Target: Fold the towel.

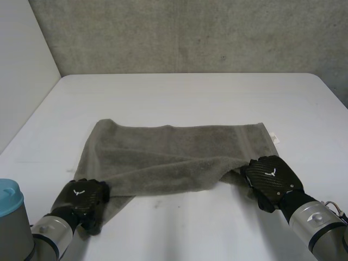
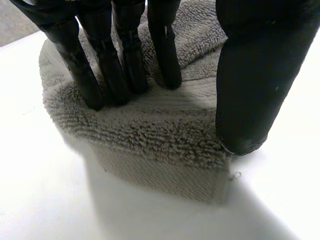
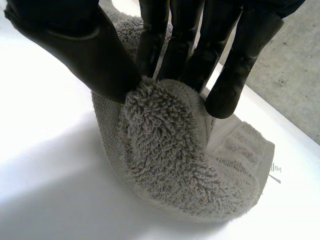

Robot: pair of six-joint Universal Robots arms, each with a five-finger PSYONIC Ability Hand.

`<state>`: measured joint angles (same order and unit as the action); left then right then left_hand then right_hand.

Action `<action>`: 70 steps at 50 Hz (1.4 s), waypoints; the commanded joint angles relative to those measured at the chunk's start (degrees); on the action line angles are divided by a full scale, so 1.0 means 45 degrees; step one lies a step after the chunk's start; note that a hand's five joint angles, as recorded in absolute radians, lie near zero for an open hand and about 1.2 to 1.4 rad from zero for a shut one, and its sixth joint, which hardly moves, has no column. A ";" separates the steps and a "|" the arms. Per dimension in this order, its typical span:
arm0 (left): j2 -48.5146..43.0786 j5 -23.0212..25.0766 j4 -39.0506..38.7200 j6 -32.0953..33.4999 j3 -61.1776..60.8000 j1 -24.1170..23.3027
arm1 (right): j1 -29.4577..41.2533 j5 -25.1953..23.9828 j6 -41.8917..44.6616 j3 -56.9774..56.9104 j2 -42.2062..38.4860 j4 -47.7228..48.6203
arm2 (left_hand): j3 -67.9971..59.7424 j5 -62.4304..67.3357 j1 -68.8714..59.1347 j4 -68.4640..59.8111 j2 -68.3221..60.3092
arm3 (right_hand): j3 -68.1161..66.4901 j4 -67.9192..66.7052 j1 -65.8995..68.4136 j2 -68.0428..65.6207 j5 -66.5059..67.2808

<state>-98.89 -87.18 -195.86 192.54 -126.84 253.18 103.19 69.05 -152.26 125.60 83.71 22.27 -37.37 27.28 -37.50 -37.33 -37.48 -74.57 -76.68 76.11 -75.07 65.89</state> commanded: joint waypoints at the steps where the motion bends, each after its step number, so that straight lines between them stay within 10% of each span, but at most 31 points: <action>1: 0.0002 0.0017 -0.0089 0.0006 0.0237 0.0006 | -0.0001 0.0007 0.0007 0.0000 -0.0009 0.0011 | -0.2782 0.2802 -0.2755 -0.2791 -0.2759 | -0.1207 -0.0737 0.0864 -0.1095 0.0914; 52: -0.0252 0.0076 0.0320 0.0299 0.0355 0.0339 | -0.0001 0.0066 0.0320 0.0000 -0.0380 0.0011 | -0.0918 0.0937 -0.0890 -0.0927 -0.0894 | -0.1207 -0.0737 0.0864 -0.1095 0.0914; 70: -0.0506 0.0076 -0.0265 0.1139 0.0472 0.0378 | -0.0001 0.0124 0.0437 -0.0020 -0.0517 0.0011 | -0.6482 0.6502 -0.6455 -0.6491 -0.6459 | -0.1207 -0.0737 0.0864 -0.1095 0.0914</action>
<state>-101.67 -86.86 -196.92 197.90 -125.13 254.82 103.18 69.53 -150.34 125.55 81.52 22.32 -51.05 39.72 -48.87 -51.09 -51.34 -74.57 -76.68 76.11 -75.07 65.89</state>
